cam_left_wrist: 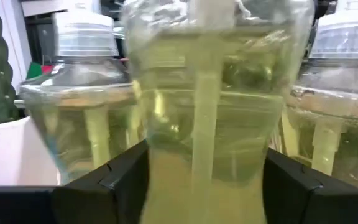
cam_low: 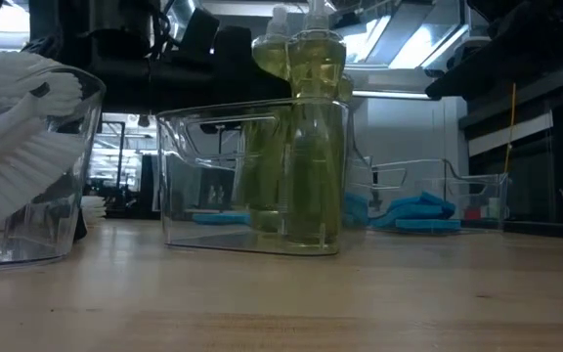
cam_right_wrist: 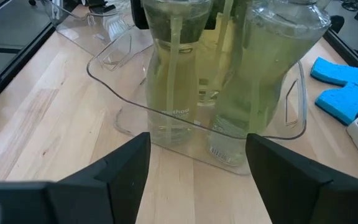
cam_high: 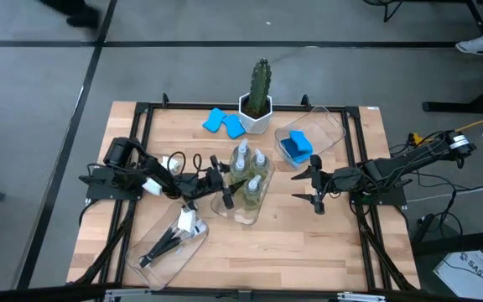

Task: Pick & Place Kitchen Sink Supplies
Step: Put the green soap dispenser into the middle transparent bin

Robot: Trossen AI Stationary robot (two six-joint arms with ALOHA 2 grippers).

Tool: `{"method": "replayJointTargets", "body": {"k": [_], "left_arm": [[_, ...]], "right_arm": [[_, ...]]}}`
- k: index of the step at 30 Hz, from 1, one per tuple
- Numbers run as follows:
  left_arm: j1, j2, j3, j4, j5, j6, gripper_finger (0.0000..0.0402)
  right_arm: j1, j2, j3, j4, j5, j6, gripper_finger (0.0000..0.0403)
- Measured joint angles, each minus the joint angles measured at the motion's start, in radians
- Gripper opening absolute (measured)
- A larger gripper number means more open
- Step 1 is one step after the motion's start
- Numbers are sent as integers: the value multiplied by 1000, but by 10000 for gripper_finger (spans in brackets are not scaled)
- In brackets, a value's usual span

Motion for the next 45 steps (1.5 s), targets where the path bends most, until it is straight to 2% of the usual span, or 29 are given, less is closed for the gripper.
{"method": "replayJointTargets", "body": {"k": [6,14,25,33,40,45], "left_arm": [[0,-4,0,12,-4,3,278],[-3,-37,0,-24,10,-8,283],[7,-308,-1,-508,36,-126,284],[7,-491,-1,-778,41,-219,285],[6,-479,-1,-794,90,-260,285],[6,-434,0,-765,86,-265,286]], "right_arm": [[0,0,0,0,0,0,262],[0,0,0,-1,0,0,262],[0,0,0,-1,0,0,262],[0,0,0,-1,0,1,262],[0,0,0,0,0,1,262],[0,0,0,0,0,3,262]]}}
